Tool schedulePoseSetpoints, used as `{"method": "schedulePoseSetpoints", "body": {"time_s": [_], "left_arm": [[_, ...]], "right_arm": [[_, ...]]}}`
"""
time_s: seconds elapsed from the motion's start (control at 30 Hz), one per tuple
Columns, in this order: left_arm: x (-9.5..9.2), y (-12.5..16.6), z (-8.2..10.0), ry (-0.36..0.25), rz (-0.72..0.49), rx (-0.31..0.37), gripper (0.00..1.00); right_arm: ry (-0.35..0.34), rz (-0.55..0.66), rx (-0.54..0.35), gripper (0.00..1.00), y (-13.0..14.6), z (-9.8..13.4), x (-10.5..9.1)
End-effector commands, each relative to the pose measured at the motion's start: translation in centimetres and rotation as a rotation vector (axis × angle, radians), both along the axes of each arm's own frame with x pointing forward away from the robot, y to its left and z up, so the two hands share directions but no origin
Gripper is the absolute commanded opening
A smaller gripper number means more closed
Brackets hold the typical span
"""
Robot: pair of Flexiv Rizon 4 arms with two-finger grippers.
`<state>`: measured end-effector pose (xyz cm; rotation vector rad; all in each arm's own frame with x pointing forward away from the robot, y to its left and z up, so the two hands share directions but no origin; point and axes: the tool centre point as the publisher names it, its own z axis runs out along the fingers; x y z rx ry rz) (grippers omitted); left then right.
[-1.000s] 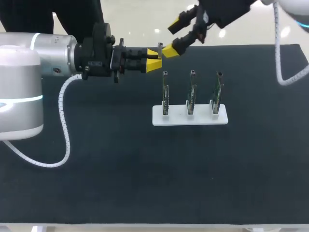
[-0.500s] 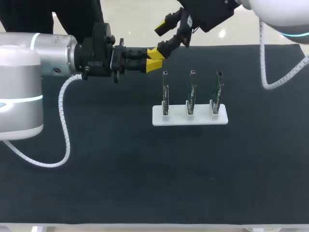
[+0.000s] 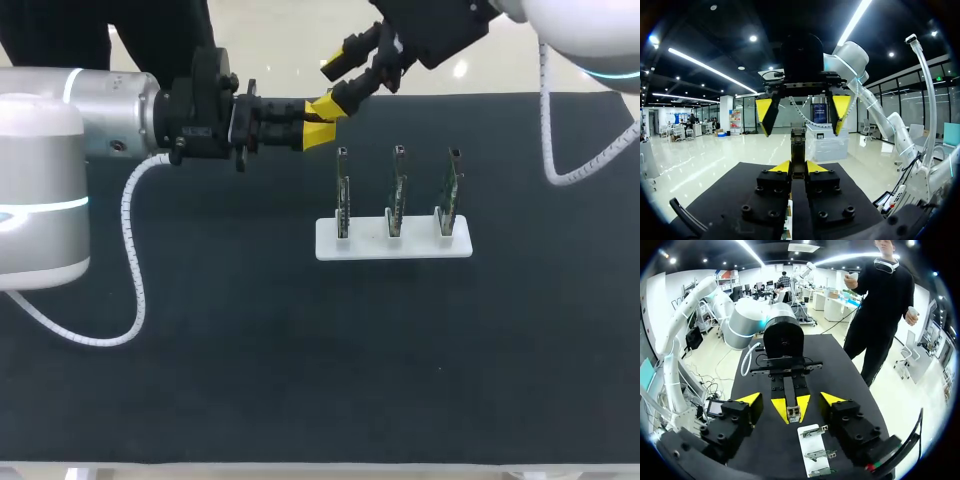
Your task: Pick up the optical module with the left hand, and insert it into the network port with the right hand.
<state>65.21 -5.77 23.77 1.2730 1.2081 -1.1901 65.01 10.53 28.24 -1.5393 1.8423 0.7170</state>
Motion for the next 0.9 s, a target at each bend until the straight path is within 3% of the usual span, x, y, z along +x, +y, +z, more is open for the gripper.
{"method": "schedulePoseSetpoints", "body": {"time_s": [0.03,0.37,0.47,0.9], "left_arm": [[0.00,0.00,-0.06,-0.001,0.001,-0.002,0.00],[0.00,0.00,-0.06,-0.001,0.001,-0.002,0.00],[0.00,0.00,-0.06,-0.001,0.001,-0.002,0.00],[0.00,0.00,-0.06,-0.001,0.001,-0.002,0.00]], "right_arm": [[-0.001,0.002,0.002,0.47,0.07,-0.05,0.06],[-0.012,0.001,0.010,0.43,0.52,-0.55,-0.13],[-0.013,0.005,0.010,0.35,0.45,-0.59,-0.12],[-0.017,0.024,0.008,0.35,-0.08,-0.63,0.30]]}}
